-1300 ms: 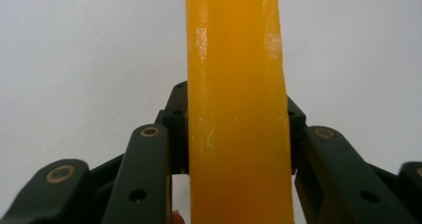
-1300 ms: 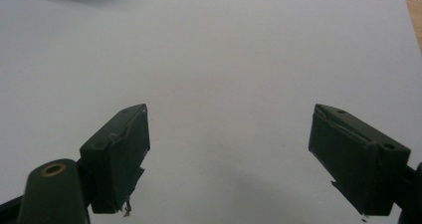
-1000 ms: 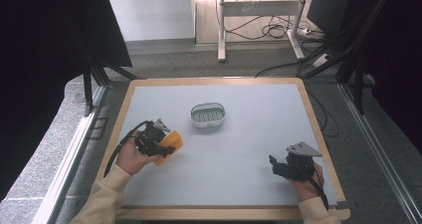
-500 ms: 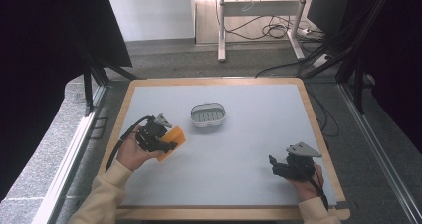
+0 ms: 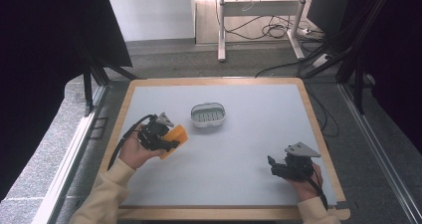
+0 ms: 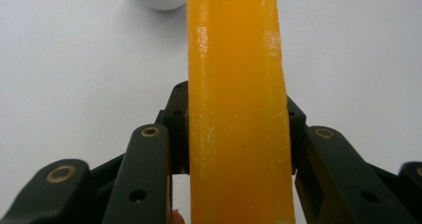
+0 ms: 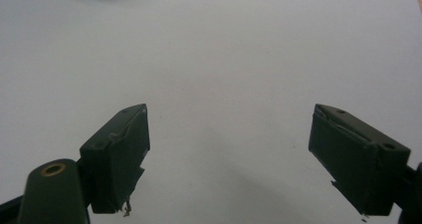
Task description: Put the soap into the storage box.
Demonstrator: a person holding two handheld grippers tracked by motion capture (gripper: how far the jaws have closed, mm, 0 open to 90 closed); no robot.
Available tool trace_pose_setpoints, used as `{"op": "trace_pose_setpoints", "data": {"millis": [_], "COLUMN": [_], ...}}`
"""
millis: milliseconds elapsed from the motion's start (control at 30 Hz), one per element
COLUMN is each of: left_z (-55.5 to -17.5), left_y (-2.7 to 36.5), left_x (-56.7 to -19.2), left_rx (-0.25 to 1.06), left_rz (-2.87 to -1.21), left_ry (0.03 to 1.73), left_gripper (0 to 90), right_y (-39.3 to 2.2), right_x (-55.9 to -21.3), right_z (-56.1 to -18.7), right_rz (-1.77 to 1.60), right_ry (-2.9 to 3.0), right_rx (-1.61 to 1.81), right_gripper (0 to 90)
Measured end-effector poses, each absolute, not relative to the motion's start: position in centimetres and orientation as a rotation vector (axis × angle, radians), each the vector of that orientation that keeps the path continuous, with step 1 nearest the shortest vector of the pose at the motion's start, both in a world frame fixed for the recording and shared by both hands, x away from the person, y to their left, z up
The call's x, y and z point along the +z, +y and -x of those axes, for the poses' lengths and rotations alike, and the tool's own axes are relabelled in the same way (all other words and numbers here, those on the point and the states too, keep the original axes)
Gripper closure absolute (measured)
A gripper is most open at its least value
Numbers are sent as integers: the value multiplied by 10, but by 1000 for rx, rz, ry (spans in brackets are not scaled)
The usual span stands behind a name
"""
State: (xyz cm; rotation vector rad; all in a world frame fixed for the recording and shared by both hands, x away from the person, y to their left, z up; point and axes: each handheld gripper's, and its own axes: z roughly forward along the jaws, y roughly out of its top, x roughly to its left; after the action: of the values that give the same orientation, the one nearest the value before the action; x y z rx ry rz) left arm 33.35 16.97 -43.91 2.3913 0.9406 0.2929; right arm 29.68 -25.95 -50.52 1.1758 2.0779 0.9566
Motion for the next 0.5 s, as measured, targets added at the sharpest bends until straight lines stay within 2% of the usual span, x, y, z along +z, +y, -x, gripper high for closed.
{"op": "trace_pose_setpoints", "data": {"millis": [500], "left_z": [-340], "left_y": [161], "left_x": [-429], "left_rx": [317], "left_rz": [-2391], "left_ry": [891], "left_gripper": [615], "right_y": [-260], "right_x": [-506], "right_z": [-297], "right_rz": [-1172], "right_ry": [2081], "right_rx": [949], "right_gripper": [167]}}
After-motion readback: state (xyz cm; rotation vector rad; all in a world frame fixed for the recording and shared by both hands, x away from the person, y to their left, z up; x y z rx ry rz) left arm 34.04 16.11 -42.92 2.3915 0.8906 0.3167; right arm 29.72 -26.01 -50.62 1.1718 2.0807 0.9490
